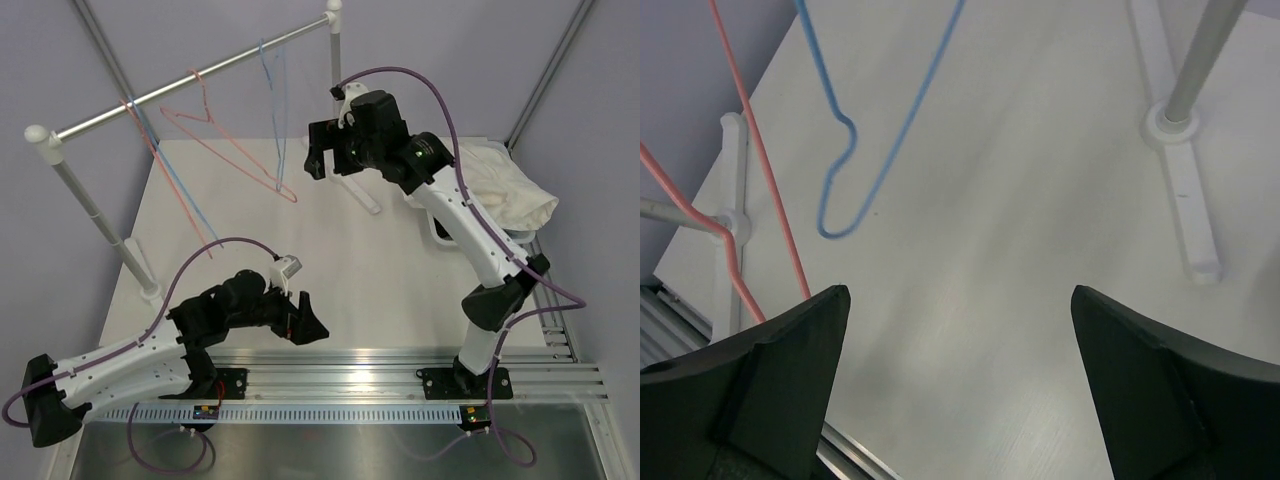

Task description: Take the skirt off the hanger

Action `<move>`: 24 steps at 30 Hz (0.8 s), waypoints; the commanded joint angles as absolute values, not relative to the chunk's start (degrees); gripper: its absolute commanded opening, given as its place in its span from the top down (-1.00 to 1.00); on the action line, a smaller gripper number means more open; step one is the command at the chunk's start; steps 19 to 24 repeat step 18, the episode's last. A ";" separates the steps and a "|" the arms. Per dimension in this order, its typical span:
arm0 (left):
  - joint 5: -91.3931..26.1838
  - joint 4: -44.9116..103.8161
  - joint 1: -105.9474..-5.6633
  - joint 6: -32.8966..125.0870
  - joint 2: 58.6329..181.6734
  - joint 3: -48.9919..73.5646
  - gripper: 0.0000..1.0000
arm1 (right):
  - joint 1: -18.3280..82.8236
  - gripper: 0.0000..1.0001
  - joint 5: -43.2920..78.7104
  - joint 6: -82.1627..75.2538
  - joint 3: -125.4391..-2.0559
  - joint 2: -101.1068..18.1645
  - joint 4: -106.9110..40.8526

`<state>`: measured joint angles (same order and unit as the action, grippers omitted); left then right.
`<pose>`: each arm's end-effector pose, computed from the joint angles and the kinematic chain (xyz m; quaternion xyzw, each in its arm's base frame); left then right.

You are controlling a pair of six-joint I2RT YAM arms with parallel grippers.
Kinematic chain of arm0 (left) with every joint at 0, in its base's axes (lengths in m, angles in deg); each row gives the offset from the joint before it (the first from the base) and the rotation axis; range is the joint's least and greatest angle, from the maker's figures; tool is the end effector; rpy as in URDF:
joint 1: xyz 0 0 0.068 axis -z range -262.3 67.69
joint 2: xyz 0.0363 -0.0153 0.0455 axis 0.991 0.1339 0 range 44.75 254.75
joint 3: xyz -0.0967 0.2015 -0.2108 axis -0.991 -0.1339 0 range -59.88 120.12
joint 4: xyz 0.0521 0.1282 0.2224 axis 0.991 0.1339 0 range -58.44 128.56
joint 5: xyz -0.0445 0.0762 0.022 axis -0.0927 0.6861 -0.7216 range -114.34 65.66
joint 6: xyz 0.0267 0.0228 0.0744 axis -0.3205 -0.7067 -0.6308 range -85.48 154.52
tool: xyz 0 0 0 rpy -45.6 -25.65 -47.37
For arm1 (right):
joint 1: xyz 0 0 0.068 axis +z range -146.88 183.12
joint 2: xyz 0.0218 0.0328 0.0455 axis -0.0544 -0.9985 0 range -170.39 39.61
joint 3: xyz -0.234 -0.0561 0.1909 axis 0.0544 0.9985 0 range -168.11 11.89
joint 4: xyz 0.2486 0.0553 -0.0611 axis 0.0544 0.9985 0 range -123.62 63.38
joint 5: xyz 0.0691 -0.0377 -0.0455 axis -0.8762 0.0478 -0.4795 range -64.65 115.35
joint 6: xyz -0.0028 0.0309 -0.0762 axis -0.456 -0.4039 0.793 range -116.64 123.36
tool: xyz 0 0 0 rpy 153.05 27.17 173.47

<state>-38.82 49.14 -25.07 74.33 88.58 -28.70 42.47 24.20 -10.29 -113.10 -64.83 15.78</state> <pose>0.0827 -0.1615 0.2535 0.1923 0.8407 -0.4426 0.2455 0.3324 0.2745 0.4755 -0.1965 0.8383 0.2347 0.4513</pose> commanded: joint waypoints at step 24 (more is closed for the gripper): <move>-44.90 37.63 -24.30 79.16 80.96 -35.79 -0.98 | 42.50 -0.99 35.91 -29.15 -42.45 -0.76 5.94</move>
